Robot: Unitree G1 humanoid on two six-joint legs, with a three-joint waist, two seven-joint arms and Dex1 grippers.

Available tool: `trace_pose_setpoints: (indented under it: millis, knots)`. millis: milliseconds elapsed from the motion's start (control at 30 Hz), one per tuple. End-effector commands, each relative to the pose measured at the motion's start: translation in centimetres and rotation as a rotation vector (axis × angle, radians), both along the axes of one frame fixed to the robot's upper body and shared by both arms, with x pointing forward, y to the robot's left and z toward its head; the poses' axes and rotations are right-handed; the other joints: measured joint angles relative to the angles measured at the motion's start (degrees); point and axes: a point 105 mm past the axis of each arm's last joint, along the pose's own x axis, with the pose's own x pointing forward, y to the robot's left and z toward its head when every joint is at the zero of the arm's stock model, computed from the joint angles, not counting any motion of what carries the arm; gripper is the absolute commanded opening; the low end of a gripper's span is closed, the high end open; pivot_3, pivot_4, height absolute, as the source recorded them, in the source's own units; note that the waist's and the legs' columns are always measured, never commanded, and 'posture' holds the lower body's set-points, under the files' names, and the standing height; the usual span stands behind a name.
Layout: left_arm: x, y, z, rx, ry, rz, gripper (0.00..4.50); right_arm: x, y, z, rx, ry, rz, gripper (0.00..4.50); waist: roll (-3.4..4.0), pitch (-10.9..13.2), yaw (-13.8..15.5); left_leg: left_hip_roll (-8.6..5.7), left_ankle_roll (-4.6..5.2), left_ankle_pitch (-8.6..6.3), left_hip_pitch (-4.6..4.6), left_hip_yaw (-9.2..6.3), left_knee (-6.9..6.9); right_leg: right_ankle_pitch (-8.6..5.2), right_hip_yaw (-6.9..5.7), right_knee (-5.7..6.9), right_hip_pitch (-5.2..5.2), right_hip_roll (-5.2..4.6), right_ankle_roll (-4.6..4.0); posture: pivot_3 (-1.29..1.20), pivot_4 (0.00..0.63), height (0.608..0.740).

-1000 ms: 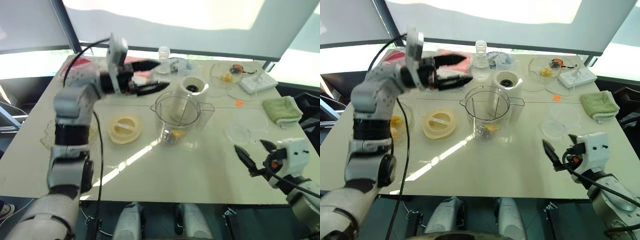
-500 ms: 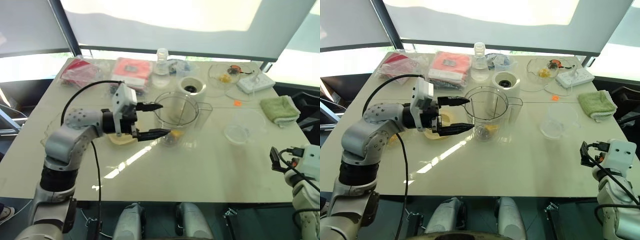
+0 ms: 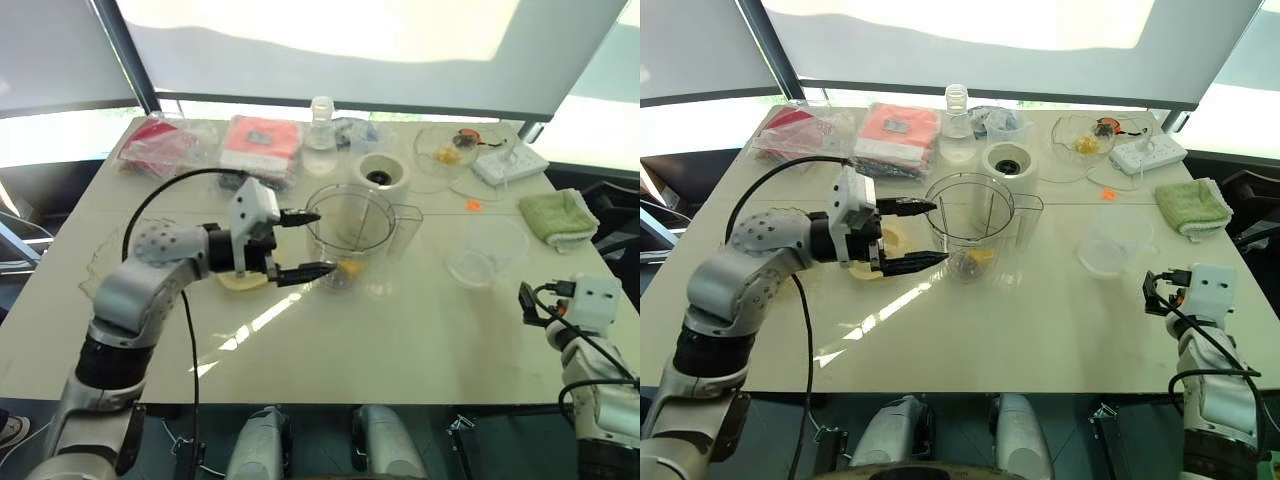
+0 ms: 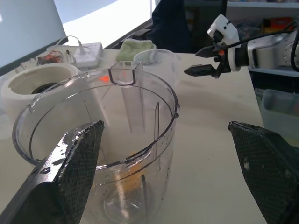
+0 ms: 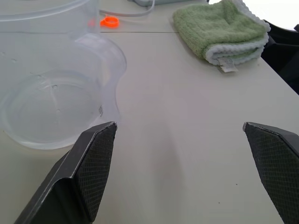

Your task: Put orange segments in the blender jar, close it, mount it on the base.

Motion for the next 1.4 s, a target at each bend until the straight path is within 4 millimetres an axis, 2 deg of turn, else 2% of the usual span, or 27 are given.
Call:
trace_pose_setpoints:
  millis: [33, 433, 933, 1200, 1300, 1400]
  knots:
    - [-0.3, -0.3, 0.7, -0.007, -0.042, -0.01, 4.45, 0.5, 0.2, 0.9, -0.022, -0.034, 0.023, 4.5, 0.0, 0.0, 0.01, 0.0, 0.0, 0.0, 0.0, 0.0, -0.01, 0.0, 0.0, 0.0, 0.0, 0.0, 0.0, 0.0, 0.15, 0.74]
    - [-0.1, -0.4, 0.6, -0.015, -0.043, 0.007, 4.45, 3.0, 0.1, 0.2, -0.033, -0.042, 0.031, 4.5, 0.04, 0.03, -0.1, 0.0, 0.0, 0.0, 0.0, 0.01, -0.02, 0.0, 0.0, -0.02, -0.01, 0.0, 0.0, 0.0, 0.15, 0.74]
    - [0.0, -0.6, 0.4, -0.009, -0.049, 0.026, 4.45, 5.0, -2.0, 0.3, -0.126, -0.077, -0.107, 4.5, 0.07, 0.06, -0.2, -0.01, 0.0, 0.0, 0.0, 0.02, -0.04, 0.0, 0.0, -0.04, -0.01, 0.0, 0.01, 0.0, 0.15, 0.74]
    - [0.0, -0.2, 0.4, 0.009, -0.05, 0.026, 4.45, 6.5, -1.7, -0.2, -0.095, -0.095, -0.093, 4.5, 0.08, 0.09, -0.37, -0.01, 0.0, 0.0, 0.0, 0.03, -0.06, 0.0, 0.01, -0.05, -0.01, 0.0, 0.01, 0.0, 0.15, 0.74]
    - [0.2, 0.3, 0.6, 0.026, -0.061, 0.038, 4.5, 7.0, -1.5, 0.1, -0.098, -0.116, -0.08, 3.66, 0.09, 0.09, -0.46, -0.01, 0.0, 0.0, 0.0, 0.03, -0.07, 0.0, 0.01, -0.05, -0.01, 0.0, 0.01, 0.0, 0.15, 0.74]
    - [0.3, 0.6, 0.7, 0.032, -0.066, 0.046, 4.5, 7.3, -1.3, 0.3, -0.101, -0.129, -0.07, 2.14, 0.12, 0.12, -0.45, -0.01, 0.0, 0.0, 0.0, 0.03, -0.1, -0.01, 0.01, -0.06, -0.02, 0.0, 0.01, 0.0, 0.15, 0.74]
